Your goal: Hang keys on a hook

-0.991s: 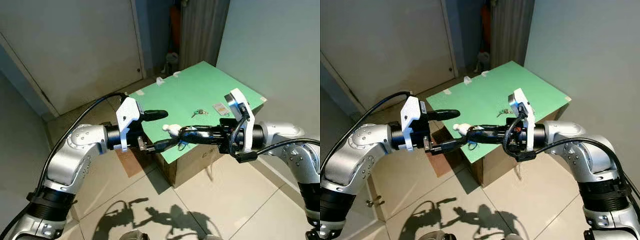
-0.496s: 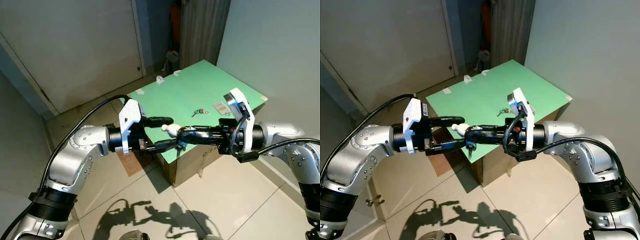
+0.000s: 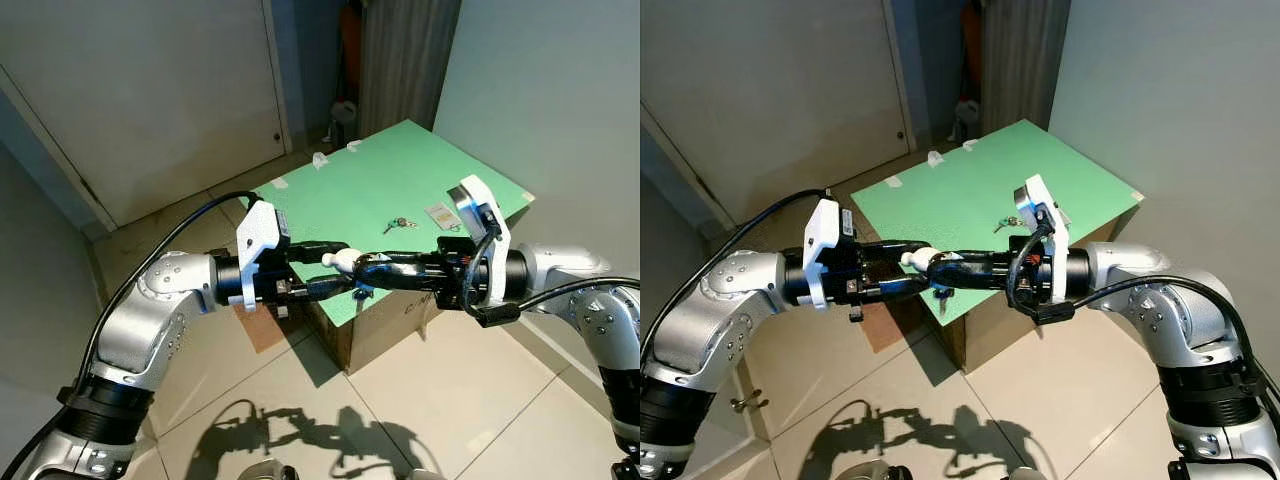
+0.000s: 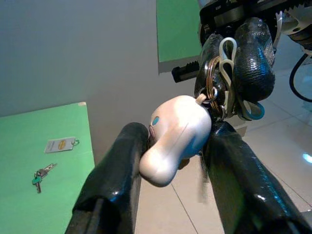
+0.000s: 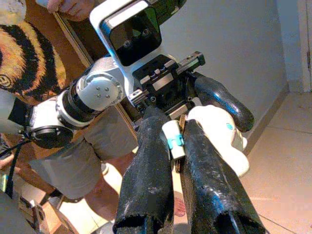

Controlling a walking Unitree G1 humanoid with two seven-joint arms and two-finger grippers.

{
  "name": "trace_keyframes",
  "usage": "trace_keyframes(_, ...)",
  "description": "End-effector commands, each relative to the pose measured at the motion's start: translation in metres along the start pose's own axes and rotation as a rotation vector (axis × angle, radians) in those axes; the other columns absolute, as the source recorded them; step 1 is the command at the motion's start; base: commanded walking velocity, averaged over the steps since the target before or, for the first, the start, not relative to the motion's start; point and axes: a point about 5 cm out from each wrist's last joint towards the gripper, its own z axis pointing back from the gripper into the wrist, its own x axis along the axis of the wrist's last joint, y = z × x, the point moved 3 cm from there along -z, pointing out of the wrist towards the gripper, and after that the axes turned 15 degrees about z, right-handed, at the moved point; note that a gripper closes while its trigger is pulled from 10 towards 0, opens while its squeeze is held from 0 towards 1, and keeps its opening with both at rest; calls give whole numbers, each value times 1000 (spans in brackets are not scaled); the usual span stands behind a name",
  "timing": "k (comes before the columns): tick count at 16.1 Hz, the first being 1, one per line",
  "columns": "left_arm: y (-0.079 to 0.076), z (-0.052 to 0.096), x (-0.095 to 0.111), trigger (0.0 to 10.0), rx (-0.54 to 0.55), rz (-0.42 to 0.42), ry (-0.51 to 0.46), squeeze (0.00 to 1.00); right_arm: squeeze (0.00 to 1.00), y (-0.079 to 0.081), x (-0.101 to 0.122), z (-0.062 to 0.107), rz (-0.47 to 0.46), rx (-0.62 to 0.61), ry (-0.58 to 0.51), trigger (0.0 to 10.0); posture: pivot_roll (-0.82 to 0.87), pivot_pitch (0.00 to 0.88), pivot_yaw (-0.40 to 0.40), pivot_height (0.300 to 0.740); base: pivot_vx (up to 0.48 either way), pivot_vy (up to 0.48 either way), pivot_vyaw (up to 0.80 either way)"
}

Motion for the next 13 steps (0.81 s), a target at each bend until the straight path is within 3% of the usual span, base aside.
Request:
trace_keyframes(1, -8, -2, 6, 0, -55, -12, -19, 0, 0, 3, 0, -3, 2, 9, -3, 0, -174, 36, 87, 740, 0, 0, 0)
trace_keyframes(10, -14, -5, 2, 0, -77, 2, -27, 0, 0, 2, -5, -5, -20, -17, -9, 0, -171, 29, 83, 740, 0, 0, 0)
trace_keyframes(11, -15, -5, 2, 0, -75, 6, -27, 0, 0, -7, -8, -5, -10, -77, 11, 7569, -169, 31, 82, 740, 0, 0, 0)
trace_keyframes(12, -14, -5, 2, 0, -74, 6, -27, 0, 161, -9, -9, -5, -9, -90, 19, 10000, -169, 31, 82, 740, 0, 0, 0)
trace_keyframes(13, -14, -5, 2, 0, -72, 6, -26, 0, 710, -10, -9, -6, -8, -97, 24, 10000, -168, 32, 81, 740, 0, 0, 0)
